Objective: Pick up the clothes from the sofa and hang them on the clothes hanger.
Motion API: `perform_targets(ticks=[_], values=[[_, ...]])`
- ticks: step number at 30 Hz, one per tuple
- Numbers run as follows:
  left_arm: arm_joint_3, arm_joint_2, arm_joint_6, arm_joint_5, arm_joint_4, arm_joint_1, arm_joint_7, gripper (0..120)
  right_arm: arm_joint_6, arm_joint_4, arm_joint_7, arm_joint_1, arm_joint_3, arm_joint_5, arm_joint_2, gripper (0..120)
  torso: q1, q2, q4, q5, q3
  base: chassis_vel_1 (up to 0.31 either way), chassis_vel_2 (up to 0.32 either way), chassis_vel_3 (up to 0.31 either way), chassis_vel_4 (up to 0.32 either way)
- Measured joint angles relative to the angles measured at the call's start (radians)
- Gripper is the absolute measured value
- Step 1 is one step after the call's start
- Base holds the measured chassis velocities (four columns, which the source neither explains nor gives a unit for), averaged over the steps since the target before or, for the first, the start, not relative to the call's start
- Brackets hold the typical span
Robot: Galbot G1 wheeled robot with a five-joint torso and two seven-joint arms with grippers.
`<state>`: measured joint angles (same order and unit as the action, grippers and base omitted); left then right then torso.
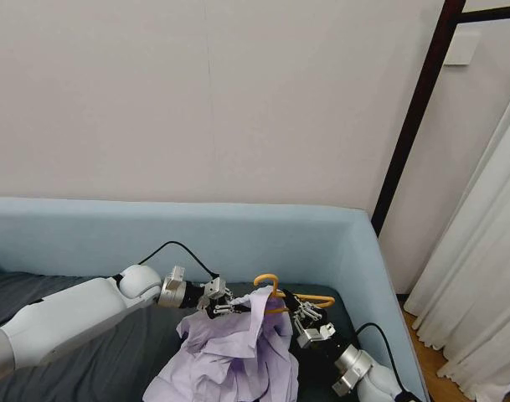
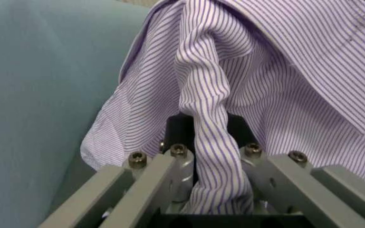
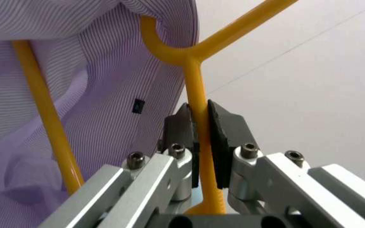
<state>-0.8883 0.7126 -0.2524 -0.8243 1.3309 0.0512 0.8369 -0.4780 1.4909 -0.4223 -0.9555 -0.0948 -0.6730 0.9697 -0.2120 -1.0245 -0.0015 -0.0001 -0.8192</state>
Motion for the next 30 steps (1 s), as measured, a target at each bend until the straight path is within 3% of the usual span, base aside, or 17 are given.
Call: perform_targets(ticks=[3, 18, 27, 30], values=[[0.015, -0.007, -0.005, -0.003, 0.002, 0.011, -0.002, 5, 0.008, 0.019, 0.015, -0.006, -0.002, 0.04, -0.006, 5, 0.0, 0.0, 0.0, -0.0001, 0.0, 0.0, 0.0, 0.0, 0.0], [0.094, -0.081, -0.054, -0.027, -0.08, 0.074, -0.005, 1, 0.034, 0.129, 0.025, -0.111, 0.092, 0.351, -0.097, 58, 0.0, 0.0, 0.0002, -0.0001, 0.0, 0.0, 0.0, 0.0, 0.0], [0.096, -0.112, -0.106, -0.104, -0.09, 0.103, -0.009, 1, 0.215, 0.176, 0.149, -0.123, 0.03, 0.82, -0.101, 95, 0.0, 0.0, -0.0002, -0.0001, 0.0, 0.0, 0.0, 0.0, 0.0], [0.094, -0.129, -0.119, -0.12, -0.085, 0.109, -0.01, 1, 0.25, 0.165, 0.169, -0.111, 0.012, 0.898, -0.087, 99, 0.0, 0.0, 0.0, 0.0, 0.0, 0.0, 0.0, 0.0, 0.0]])
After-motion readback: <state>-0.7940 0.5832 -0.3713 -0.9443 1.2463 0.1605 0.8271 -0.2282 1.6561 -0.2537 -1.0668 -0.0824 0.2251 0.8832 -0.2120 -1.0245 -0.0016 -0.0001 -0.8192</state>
